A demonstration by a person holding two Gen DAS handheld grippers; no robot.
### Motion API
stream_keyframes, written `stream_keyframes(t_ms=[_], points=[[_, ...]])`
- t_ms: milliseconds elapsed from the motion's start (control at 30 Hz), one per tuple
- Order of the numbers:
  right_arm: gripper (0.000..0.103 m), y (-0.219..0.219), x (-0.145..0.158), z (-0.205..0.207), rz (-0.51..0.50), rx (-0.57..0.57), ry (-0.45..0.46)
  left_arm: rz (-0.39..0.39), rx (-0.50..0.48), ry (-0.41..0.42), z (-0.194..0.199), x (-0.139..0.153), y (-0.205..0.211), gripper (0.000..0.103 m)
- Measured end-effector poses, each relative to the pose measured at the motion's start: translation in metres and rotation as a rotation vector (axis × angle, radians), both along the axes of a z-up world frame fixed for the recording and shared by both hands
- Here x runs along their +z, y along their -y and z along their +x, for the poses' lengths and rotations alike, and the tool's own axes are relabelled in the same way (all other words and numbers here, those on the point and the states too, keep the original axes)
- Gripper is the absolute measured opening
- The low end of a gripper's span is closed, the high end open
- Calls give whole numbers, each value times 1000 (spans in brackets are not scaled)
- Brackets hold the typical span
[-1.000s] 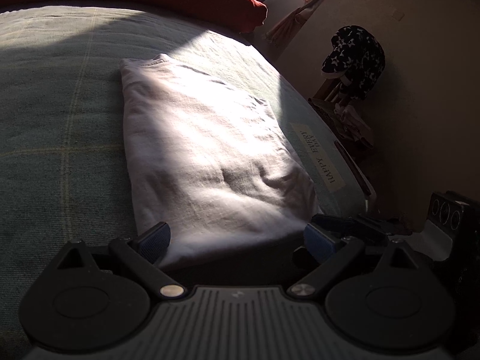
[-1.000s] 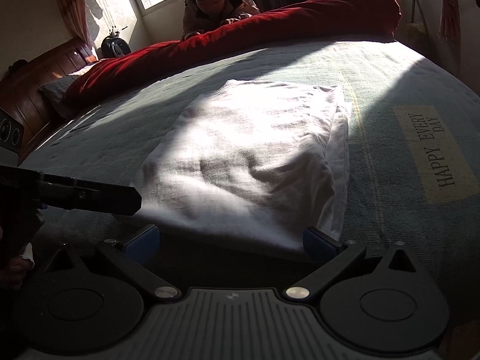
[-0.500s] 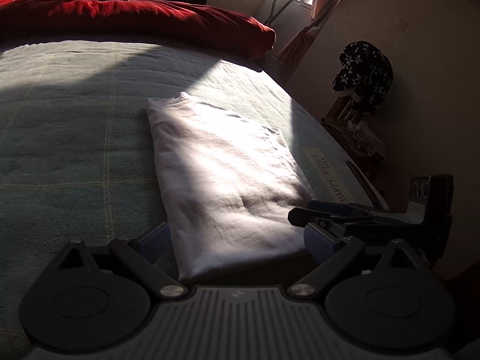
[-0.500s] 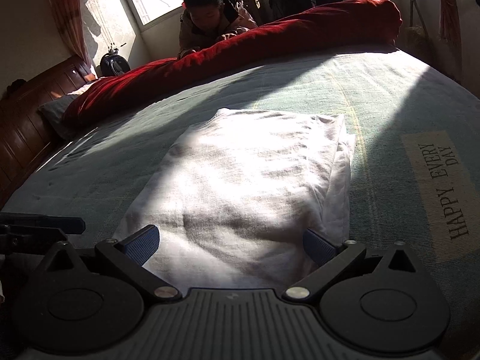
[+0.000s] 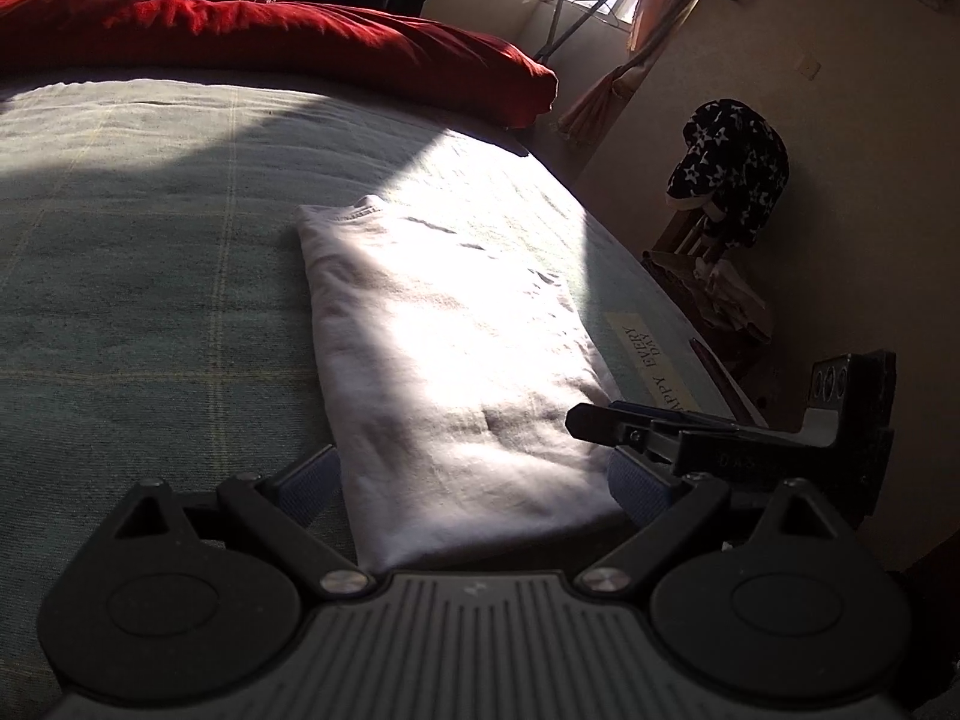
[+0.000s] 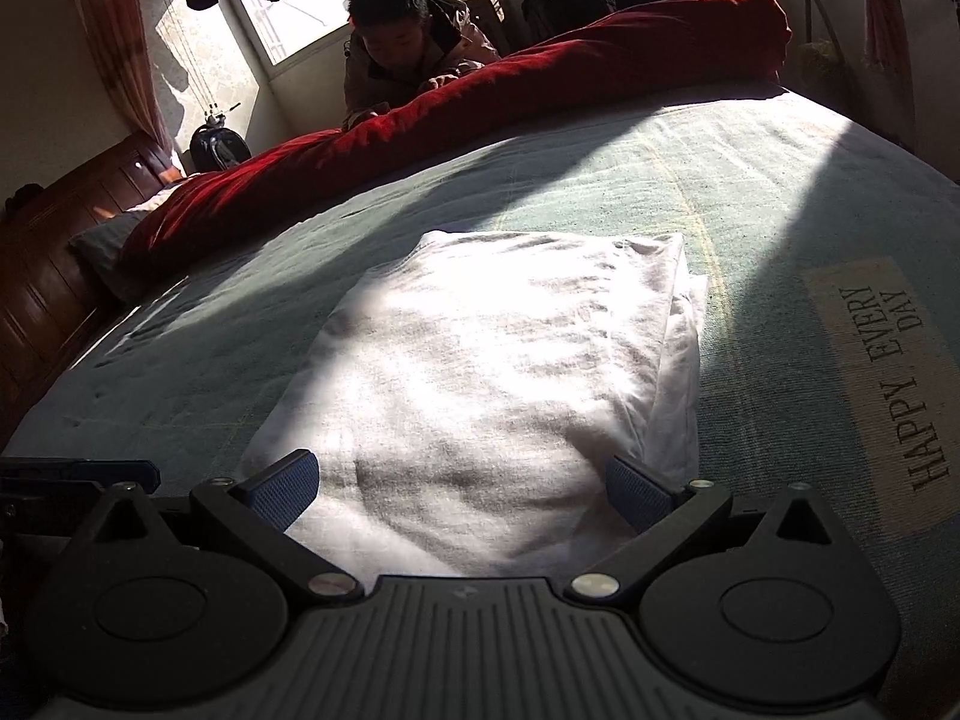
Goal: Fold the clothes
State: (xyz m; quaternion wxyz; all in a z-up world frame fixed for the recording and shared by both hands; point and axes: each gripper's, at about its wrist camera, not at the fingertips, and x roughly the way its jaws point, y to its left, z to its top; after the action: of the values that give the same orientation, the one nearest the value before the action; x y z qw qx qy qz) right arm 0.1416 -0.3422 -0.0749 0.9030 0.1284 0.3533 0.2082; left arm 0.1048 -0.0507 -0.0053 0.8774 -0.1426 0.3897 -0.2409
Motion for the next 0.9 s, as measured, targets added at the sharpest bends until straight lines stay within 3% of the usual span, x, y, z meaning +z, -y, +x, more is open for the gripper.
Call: stream_keyframes(t_ms=[300, 600, 900], points=[[103, 36, 19, -2, 42, -66, 15, -7, 25, -26, 23, -7, -8, 96], [103, 58, 11, 20, 87, -127, -30, -35, 22, -90, 45, -23, -4, 96], [103, 54, -1, 31, 43, -111, -58, -23, 36, -122, 65, -38, -2, 96]])
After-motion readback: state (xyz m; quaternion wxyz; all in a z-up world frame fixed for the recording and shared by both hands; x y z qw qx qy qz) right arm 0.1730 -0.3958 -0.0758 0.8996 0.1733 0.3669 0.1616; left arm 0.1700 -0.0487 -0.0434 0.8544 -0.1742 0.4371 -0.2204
